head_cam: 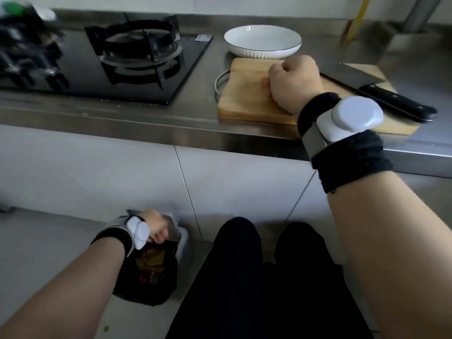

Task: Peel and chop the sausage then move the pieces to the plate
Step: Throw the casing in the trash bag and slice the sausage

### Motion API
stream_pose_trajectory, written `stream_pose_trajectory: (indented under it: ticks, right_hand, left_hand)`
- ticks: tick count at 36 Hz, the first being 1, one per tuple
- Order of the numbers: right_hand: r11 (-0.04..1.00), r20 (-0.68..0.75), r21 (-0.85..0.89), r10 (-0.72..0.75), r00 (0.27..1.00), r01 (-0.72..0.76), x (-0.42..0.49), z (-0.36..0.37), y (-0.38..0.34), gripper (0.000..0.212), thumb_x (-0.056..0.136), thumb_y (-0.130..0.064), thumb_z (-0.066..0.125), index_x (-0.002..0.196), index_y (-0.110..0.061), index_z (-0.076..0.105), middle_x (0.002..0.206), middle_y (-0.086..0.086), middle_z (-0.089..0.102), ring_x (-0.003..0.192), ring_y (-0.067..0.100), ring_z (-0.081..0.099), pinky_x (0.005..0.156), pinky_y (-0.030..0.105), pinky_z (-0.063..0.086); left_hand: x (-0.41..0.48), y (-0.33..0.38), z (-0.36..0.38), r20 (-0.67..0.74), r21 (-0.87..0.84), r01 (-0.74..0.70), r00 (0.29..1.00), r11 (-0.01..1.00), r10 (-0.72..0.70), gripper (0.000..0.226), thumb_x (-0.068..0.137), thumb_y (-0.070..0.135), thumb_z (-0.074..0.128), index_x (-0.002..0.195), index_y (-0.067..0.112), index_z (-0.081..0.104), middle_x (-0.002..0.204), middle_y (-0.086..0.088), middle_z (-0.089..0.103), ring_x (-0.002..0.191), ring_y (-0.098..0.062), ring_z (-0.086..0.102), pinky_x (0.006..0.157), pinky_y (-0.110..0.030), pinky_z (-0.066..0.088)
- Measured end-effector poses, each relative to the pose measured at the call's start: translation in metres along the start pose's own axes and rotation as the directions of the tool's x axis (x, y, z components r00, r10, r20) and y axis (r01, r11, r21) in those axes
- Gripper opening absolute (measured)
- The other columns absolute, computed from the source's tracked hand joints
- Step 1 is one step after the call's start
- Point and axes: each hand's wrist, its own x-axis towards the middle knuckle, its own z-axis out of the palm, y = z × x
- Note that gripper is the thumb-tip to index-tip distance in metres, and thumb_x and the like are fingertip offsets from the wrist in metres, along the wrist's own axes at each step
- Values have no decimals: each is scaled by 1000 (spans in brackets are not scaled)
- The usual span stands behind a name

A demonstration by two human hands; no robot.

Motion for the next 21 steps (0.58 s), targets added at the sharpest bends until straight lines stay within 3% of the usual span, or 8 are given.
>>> stream_pose_trajectory:
  ticks: [4, 7, 9, 11, 14, 16, 19, 21]
  right_hand:
    - [998, -7, -67, -20, 1000, 19, -6, -4, 2, 32, 88, -23, 47, 67, -2, 58, 79, 24, 70, 81, 33, 61, 64, 32, 45]
    - [996, 6, -89, -29, 1000, 29, -8, -4, 4, 32, 90, -20, 41, 74, 1, 59, 91, 21, 75, 86, 36, 67, 85, 35, 51]
    - [993, -4, -115, -40, 999, 39, -12, -8, 0, 30, 94, -19, 38, 71, -5, 50, 84, 18, 73, 83, 37, 65, 94, 38, 47]
    - [989, -7, -141, -39, 999, 37, -15, -7, -1, 32, 99, -19, 38, 72, -5, 50, 79, 21, 66, 73, 35, 60, 90, 38, 50]
    - [987, 25, -158, -36, 999, 40, -17, -12, -5, 27, 100, -23, 43, 86, -6, 59, 97, 22, 65, 86, 33, 62, 89, 37, 50]
    - [986, 74, -163, -7, 997, 19, -16, -15, -6, 27, 99, -23, 42, 84, -5, 56, 101, 26, 61, 82, 32, 62, 84, 36, 52]
    - [984, 66, -176, -20, 998, 31, -17, -35, -12, 25, 91, -17, 42, 67, -15, 40, 83, 10, 63, 73, 27, 47, 60, 30, 42]
    - [982, 77, -184, -17, 997, 31, -19, -50, -15, 11, 83, -21, 45, 73, -16, 44, 89, 3, 70, 72, 25, 50, 64, 30, 44]
  left_hand:
    - [-19, 28, 3, 33, 140, -47, 999, 989, 42, 26, 84, 12, 53, 73, 1, 74, 84, -19, 74, 73, -26, 68, 62, -20, 49]
    - [-42, 49, 6, 99, 289, -72, 994, 955, 45, 22, 78, 14, 58, 67, 8, 76, 77, -12, 75, 73, -22, 69, 65, -20, 49]
    - [-64, 68, 3, 126, 341, -112, 989, 933, 73, 23, 77, 18, 57, 67, 11, 77, 78, -8, 76, 80, -20, 72, 72, -22, 51]
    - [-80, 85, 2, 143, 375, -163, 983, 913, 116, 25, 78, 21, 55, 72, 11, 77, 84, -9, 76, 89, -21, 72, 81, -27, 50]
    - [-111, 117, 0, 145, 380, -259, 965, 888, 219, 32, 88, 22, 50, 82, 6, 77, 89, -12, 75, 82, -21, 69, 76, -27, 49]
    - [-133, 137, 0, 150, 392, -324, 946, 861, 288, 34, 90, 21, 46, 87, 3, 76, 88, -11, 75, 81, -19, 70, 77, -28, 51]
    - [-173, 172, -4, 165, 374, -435, 900, 819, 403, 37, 96, 22, 44, 93, 1, 74, 92, -12, 75, 87, -21, 71, 86, -33, 52]
    - [-197, 194, -6, 179, 322, -506, 862, 800, 474, 38, 99, 25, 44, 94, 0, 72, 92, -14, 73, 87, -23, 71, 87, -35, 52]
